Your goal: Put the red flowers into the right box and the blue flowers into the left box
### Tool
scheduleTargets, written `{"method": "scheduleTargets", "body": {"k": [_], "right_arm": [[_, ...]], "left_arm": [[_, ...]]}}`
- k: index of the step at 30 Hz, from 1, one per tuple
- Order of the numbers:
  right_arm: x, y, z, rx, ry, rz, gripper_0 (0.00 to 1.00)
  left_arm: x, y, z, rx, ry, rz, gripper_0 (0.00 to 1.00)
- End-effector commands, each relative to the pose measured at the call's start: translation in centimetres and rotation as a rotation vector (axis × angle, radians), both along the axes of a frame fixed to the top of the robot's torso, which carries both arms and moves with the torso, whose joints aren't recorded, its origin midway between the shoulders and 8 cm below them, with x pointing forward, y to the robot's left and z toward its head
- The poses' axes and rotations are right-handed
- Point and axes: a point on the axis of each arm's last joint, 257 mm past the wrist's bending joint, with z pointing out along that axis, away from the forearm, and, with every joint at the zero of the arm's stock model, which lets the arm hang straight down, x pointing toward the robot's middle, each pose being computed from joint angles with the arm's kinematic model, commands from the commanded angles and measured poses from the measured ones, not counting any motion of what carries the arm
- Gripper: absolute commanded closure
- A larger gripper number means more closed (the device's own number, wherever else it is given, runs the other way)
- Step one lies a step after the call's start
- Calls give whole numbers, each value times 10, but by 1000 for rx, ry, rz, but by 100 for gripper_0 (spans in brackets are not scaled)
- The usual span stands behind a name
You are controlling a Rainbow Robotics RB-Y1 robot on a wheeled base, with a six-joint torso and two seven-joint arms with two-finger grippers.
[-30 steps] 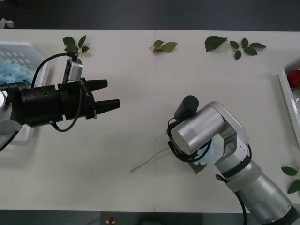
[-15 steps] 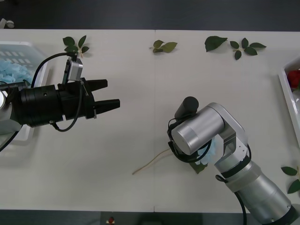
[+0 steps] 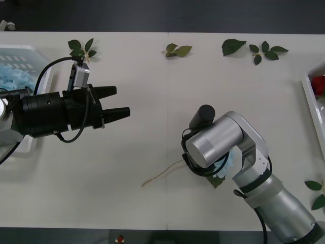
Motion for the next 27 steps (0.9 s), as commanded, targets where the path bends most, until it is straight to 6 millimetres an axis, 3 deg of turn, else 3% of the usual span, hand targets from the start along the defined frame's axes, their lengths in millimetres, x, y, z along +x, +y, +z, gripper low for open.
{"method": "scheduleTargets", "body": {"k": [1,5,14,21,27], "right_arm": [[7,8,16,3,-41,57,100],[6,7,31,22,-52,77,100],[7,-10,86,29,-129,222,100],[12,-21,140,0,-260,446,100],[2,-24,188,-61,-407,710,100]], "left_arm": [[2,7,20,21,-67,-10,0],[2,6,20,20,-68,-9,0],[2,7,21,18,-66,-8,0],[2,7,20,18,-65,-8,0],[2,8,22,19,-68,-8,0]]}}
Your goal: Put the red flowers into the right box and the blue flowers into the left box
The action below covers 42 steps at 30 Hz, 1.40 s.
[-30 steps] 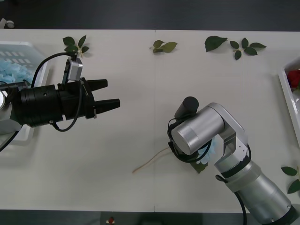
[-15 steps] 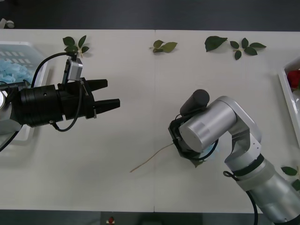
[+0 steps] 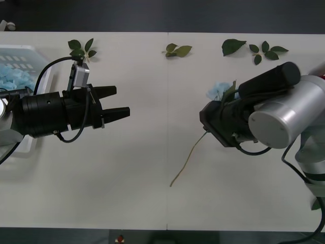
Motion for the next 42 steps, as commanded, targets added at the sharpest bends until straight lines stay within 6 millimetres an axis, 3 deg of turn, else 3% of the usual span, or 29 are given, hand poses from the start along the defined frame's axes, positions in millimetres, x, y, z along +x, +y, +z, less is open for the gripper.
{"method": "scheduleTargets", "body": {"k": [1,14,23,29,34,42], "right_arm": [[-7,1,44,-58,-163,203,100],[-44,-1,138,-161,-668,739,100],[-90,23,169,0,-867,943,100],[-107,42,180,87,-963,1022,100],[-100,59,184,113,-1053,1048,100],[-72,95,183,180,-1119,1062,100]], "left_arm": [[2,9,21,23,-69,-9,0],[-16,26,21,20,-46,-51,0],[-39,23,19,-140,48,-132,0],[-52,23,12,-264,147,-188,0],[-67,11,11,-356,218,-242,0],[-100,-24,14,-510,339,-361,0]]}}
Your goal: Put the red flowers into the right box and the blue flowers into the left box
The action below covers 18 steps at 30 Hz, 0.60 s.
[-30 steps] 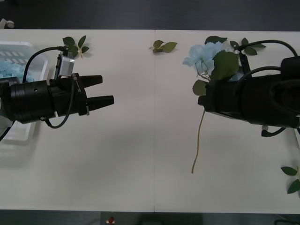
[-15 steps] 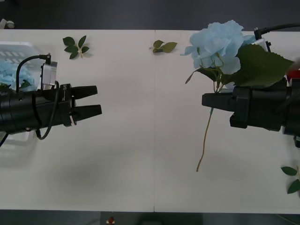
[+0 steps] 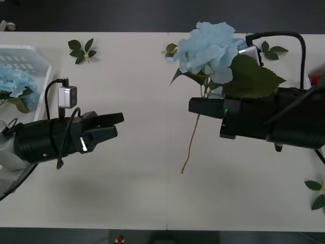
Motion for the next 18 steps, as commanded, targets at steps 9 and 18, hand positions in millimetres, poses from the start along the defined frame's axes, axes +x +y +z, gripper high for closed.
{"method": "scheduleTargets", "body": {"k": [9,18], "right_arm": [[15,46,9,43,-12,89,100],[13,64,9,59,32,126,100]], "left_arm": [[-41,-40,2,-113,46,-133,0],[-44,-68,-3,-123,58,-149,0]]}}
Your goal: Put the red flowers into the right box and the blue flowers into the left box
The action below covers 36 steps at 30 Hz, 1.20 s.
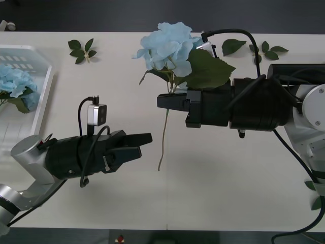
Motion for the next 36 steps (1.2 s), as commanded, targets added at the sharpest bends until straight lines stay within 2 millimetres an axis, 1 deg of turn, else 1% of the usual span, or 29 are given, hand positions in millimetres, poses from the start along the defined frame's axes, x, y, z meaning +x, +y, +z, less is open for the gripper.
{"method": "scheduleTargets", "body": {"k": [1,9,19,20,21,22,23,24,25,36], "right_arm": [[-7,13,19,45,-26,26,100],[-16,20,16,50,6,53,100],[-18,21,16,54,16,60,100],[-18,21,17,55,16,61,100],[-19,22,17,56,17,62,100],[-19,22,17,57,17,63,100],[-19,22,17,57,17,62,100],[-19,22,18,57,16,63,100],[-19,22,17,56,17,62,100],[-19,22,17,57,23,61,100]], "left_arm": [[0,-13,5,-5,-52,8,0],[9,-36,4,4,-72,35,0],[16,-58,8,5,-94,54,0],[15,-61,8,5,-94,50,5],[15,-63,7,5,-93,48,13],[15,-64,7,5,-90,48,28],[15,-64,6,9,-89,48,63],[15,-65,5,9,-88,48,93],[15,-65,5,10,-88,49,100],[17,-63,3,18,-86,56,100]]}}
